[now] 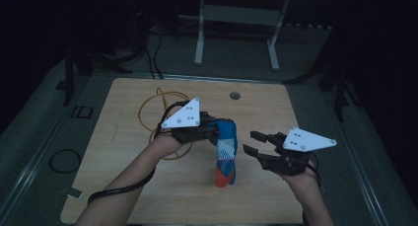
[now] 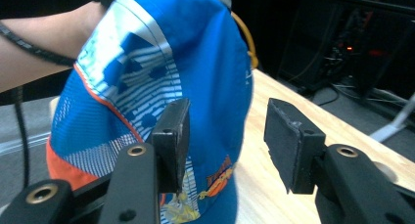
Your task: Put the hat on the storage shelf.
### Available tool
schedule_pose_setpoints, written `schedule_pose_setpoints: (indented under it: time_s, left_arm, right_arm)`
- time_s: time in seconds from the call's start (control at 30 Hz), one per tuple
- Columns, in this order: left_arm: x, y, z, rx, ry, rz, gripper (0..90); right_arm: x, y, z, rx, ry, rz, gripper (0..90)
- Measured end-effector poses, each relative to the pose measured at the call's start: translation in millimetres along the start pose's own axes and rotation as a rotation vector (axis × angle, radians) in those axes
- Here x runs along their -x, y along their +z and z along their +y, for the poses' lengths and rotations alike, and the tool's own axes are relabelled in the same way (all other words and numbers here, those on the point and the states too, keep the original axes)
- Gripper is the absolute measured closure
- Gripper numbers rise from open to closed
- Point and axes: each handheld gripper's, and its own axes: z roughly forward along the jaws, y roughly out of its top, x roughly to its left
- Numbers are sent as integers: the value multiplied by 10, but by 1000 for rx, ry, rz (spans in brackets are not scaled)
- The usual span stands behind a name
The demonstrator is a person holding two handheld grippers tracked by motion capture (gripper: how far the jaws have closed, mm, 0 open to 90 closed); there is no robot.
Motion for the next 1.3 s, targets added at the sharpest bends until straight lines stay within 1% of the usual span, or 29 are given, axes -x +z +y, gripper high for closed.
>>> schedule_pose_setpoints:
  time_s: [0.03, 0.1, 0.13, 0.2, 0.23, 0.3, 0.33, 0.37, 0.4, 0.47, 0.53, 0.57, 0.6, 0.63, 0.7, 0.73, 0.77, 0.83, 0.87, 0.9, 0.93, 1.0, 1.03, 1.07, 1.1, 1.13, 1.17, 1.2, 1.3]
  left_arm:
    - [-8, -20, 1, 32, -2, -50, 890]
    - [-16, -30, 3, 74, -11, -108, 890]
    - [-12, -27, 8, 83, -8, -125, 889]
    - [-7, -12, 16, 82, 3, -143, 890]
    - [2, 1, 20, 80, 6, -144, 889]
    - [17, 25, 24, 85, 8, -164, 889]
    - [29, 38, 30, 76, 19, -151, 889]
    - [34, 48, 34, 74, 21, -152, 889]
    - [39, 56, 37, 79, 22, -151, 889]
    - [43, 65, 46, 80, 22, -151, 889]
    - [45, 70, 55, 81, 19, -158, 889]
    - [46, 69, 60, 79, 23, -156, 889]
    - [42, 63, 64, 80, 20, -154, 889]
    - [36, 54, 67, 77, 20, -151, 889]
    - [26, 25, 65, 76, 17, -145, 889]
    - [19, 8, 63, 63, 20, -136, 888]
    - [19, 8, 63, 63, 20, -136, 888]
    - [23, -29, 38, 29, 26, -124, 887]
    - [31, -35, 31, 13, 29, -127, 886]
    - [43, -38, 26, 4, 33, -132, 885]
    - [60, -39, 27, -14, 38, -128, 884]
    - [82, -54, 33, -34, 52, -130, 881]
    - [95, -66, 38, -50, 60, -116, 877]
    - [99, -85, 44, -61, 60, -112, 869]
    - [99, -110, 44, -63, 58, -108, 862]
    - [98, -136, 47, -72, 60, -94, 860]
    - [98, -136, 47, -72, 60, -94, 838]
    - [94, -200, 53, -90, 54, -80, 837]
    - [94, -279, 58, -119, 51, -54, 822]
  right_arm:
    - [-29, 20, -2, -1, 2, 24, 519]
    - [-53, 35, 1, -2, -4, 40, 513]
    - [-66, 43, 4, -1, -10, 44, 510]
    - [-89, 52, 10, 7, -2, 75, 503]
    - [-102, 54, 16, 9, -4, 79, 502]
    - [-134, 57, 31, 13, -16, 82, 502]
    - [-145, 61, 37, 14, -17, 87, 502]
    - [-152, 71, 40, 14, -12, 89, 505]
    - [-155, 83, 39, 13, -10, 96, 534]
    - [-169, 111, 34, 4, -13, 96, 555]
    - [-181, 123, 30, -1, -22, 77, 728]
    - [-187, 118, 30, 7, -30, 48, 786]
    - [-184, 113, 35, 5, -22, 46, 880]
    - [-184, 105, 40, 12, -19, 50, 887]
    - [-192, 90, 54, 11, -28, 25, 894]
    - [-187, 78, 58, 17, -30, 21, 895]
    - [-187, 78, 58, 17, -30, 21, 895]
    - [-136, 25, 67, 29, -15, 14, 895]
    - [-115, 6, 72, 32, -10, 11, 895]
    - [-100, -8, 78, 30, -10, 15, 895]
    - [-90, -17, 84, 35, -7, 19, 895]
    - [-90, -24, 98, 31, -11, 9, 895]
    - [-92, -25, 103, 33, -11, 13, 895]
    - [-91, -28, 108, 35, -11, 15, 895]
    - [-91, -32, 114, 33, -14, 14, 895]
    - [-84, -41, 120, 36, -11, 18, 896]
    - [-84, -41, 120, 36, -11, 18, 896]
    - [-72, -65, 134, 46, -3, 25, 895]
    - [-72, -97, 162, 53, -6, 25, 895]
